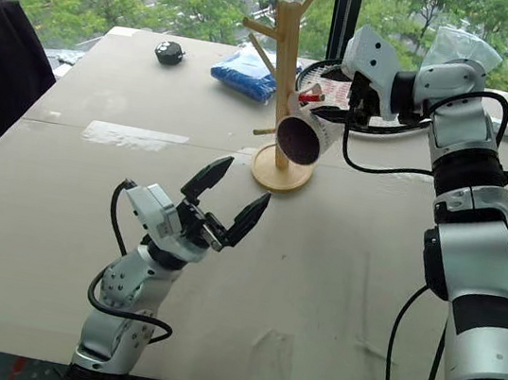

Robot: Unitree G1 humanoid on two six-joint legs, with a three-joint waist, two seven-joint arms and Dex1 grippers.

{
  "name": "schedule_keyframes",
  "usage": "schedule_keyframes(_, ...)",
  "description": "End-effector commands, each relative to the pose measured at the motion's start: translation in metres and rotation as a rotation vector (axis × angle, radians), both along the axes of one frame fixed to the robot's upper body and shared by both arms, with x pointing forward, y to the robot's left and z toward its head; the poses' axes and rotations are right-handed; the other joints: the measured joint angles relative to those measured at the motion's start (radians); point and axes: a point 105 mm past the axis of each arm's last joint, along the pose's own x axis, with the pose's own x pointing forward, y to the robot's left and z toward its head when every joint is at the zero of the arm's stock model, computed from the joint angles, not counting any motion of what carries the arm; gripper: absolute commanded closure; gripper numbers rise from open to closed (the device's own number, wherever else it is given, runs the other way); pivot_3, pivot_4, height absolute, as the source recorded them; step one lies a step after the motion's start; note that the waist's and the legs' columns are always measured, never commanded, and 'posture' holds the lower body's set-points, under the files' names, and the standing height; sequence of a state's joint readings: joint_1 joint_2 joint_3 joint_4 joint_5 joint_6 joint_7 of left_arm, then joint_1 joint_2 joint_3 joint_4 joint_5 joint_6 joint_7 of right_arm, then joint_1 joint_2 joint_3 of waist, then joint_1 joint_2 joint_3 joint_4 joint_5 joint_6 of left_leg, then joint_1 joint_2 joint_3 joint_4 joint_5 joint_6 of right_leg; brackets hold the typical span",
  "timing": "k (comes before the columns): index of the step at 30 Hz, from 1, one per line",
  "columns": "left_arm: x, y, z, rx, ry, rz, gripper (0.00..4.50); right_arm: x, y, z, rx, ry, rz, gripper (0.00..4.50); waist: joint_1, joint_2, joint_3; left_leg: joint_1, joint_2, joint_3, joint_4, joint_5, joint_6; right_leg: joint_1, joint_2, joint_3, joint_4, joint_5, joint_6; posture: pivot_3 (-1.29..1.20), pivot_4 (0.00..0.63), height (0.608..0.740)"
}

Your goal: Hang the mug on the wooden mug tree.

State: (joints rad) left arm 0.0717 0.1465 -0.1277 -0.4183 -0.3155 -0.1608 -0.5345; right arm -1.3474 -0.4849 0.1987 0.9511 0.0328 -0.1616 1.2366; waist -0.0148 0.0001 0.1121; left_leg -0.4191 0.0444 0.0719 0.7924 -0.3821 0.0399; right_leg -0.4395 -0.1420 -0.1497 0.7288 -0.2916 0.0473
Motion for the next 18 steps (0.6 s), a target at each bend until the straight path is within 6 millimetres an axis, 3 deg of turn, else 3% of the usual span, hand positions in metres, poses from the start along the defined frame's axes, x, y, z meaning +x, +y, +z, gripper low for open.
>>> schedule_keyframes(1,-0.003,-0.002,0.009,-0.010,-0.032,0.000,0.00,0.002,-0.018,0.020,0.053,-0.054,-0.050,0.09,0.001,0.000,0.000,0.000,0.000,0.000,0.000,0.000,0.000,0.000,0.000,0.000,0.000,0.000,0.000,0.00,0.150,0.654)
schedule_keyframes(6,-0.002,0.004,-0.004,0.047,0.041,0.019,0.00,-0.005,-0.057,0.004,0.180,0.056,-0.099,0.09,0.004,-0.001,0.000,-0.002,0.000,-0.002,0.001,0.000,0.000,0.000,0.000,-0.001,-0.001,0.000,0.000,0.00,0.150,0.654)
schedule_keyframes(10,0.000,0.019,-0.024,0.088,0.151,0.067,0.00,-0.029,-0.085,-0.024,0.322,0.124,-0.128,0.09,0.003,-0.001,0.001,-0.003,0.001,-0.002,0.001,0.000,0.000,0.000,0.000,-0.002,0.000,0.000,0.000,0.00,0.150,0.654)
schedule_keyframes(14,-0.006,0.029,-0.052,0.193,0.294,0.111,0.00,-0.080,-0.090,-0.073,0.437,0.292,-0.153,0.09,0.009,0.001,0.001,-0.005,0.001,-0.004,0.000,0.000,0.000,-0.001,0.000,-0.005,-0.002,0.000,0.000,0.00,0.150,0.654)
schedule_keyframes(18,-0.019,0.034,-0.074,0.263,0.389,0.105,0.00,-0.127,-0.101,-0.143,0.502,0.434,-0.333,0.09,0.017,0.002,0.002,-0.002,0.002,-0.004,-0.001,0.000,0.000,0.001,0.000,-0.005,-0.003,0.000,0.000,0.00,0.150,0.654)
